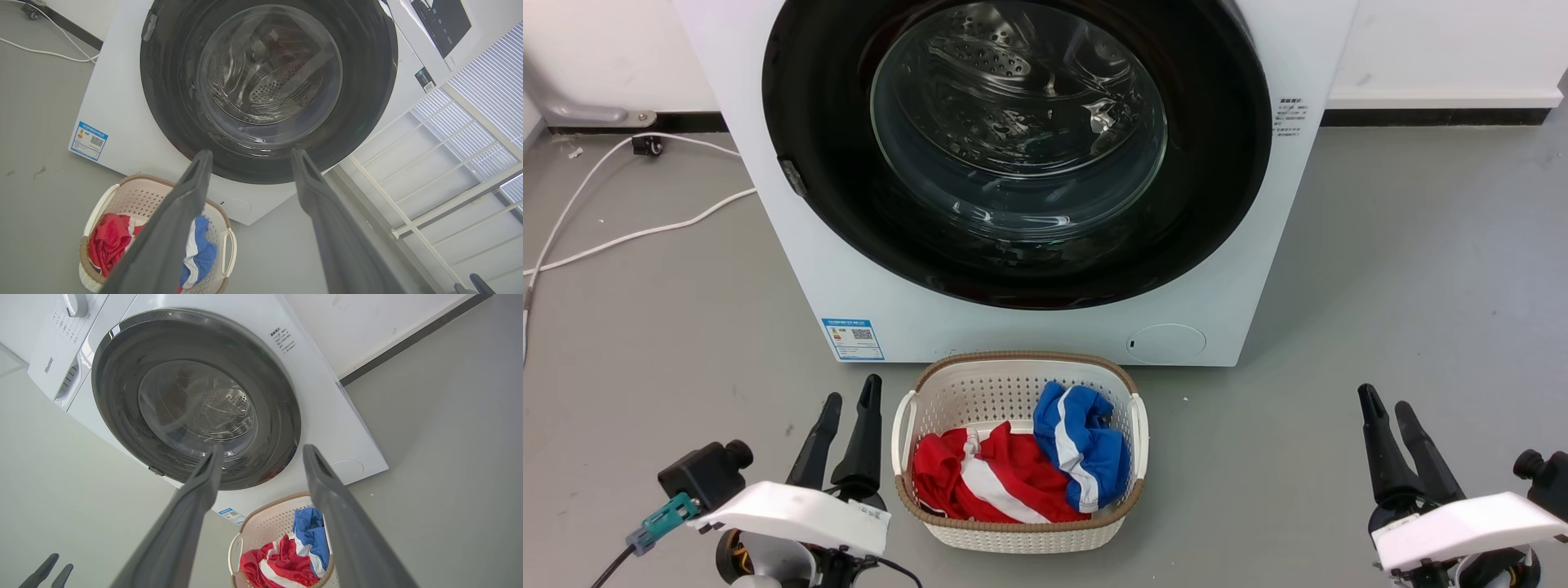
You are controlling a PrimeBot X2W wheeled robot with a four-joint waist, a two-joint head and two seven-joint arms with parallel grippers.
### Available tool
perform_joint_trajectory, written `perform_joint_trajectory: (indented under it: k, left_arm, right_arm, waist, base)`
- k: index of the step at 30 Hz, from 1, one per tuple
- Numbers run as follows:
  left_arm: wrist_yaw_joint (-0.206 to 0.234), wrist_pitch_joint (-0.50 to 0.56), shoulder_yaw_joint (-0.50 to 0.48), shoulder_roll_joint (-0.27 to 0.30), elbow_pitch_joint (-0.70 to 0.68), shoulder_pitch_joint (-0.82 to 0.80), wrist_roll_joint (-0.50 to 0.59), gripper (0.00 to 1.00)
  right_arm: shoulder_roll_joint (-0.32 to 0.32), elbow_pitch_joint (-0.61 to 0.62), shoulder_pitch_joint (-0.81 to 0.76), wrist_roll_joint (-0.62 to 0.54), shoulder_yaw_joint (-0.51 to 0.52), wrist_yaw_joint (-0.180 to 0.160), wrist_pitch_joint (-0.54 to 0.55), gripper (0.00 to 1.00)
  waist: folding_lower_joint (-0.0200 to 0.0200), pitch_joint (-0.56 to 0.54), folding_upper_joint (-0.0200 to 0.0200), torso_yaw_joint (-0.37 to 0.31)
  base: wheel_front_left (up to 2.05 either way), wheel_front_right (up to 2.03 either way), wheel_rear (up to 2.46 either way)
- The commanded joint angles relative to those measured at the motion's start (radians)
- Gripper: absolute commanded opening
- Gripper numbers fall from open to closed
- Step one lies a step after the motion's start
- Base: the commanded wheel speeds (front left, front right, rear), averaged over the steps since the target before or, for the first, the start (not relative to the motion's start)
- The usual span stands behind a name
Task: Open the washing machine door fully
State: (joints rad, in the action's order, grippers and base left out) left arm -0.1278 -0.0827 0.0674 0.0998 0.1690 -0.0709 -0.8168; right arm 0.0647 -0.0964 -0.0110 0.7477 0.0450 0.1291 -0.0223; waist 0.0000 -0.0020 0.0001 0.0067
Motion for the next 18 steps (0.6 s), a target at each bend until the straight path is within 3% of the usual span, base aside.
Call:
perform_joint_trajectory:
  k: [1,18]
  left_arm:
    - [-0.003,-0.009,0.008,0.012,-0.014,-0.015,0.036,1.0]
    - [0.003,-0.059,0.061,0.043,-0.009,-0.03,0.272,1.0]
  right_arm:
    - [0.001,0.022,-0.002,-0.04,0.002,0.001,0.002,1.0]
    - [-0.008,0.074,-0.025,-0.288,0.019,0.001,0.028,1.0]
  waist:
    - [0.0,0.0,-0.0001,0.0]
    - [0.0,0.0,-0.0001,-0.003]
  base:
    - [0.0,0.0,0.0]
    - [0.0,0.0,0.0]
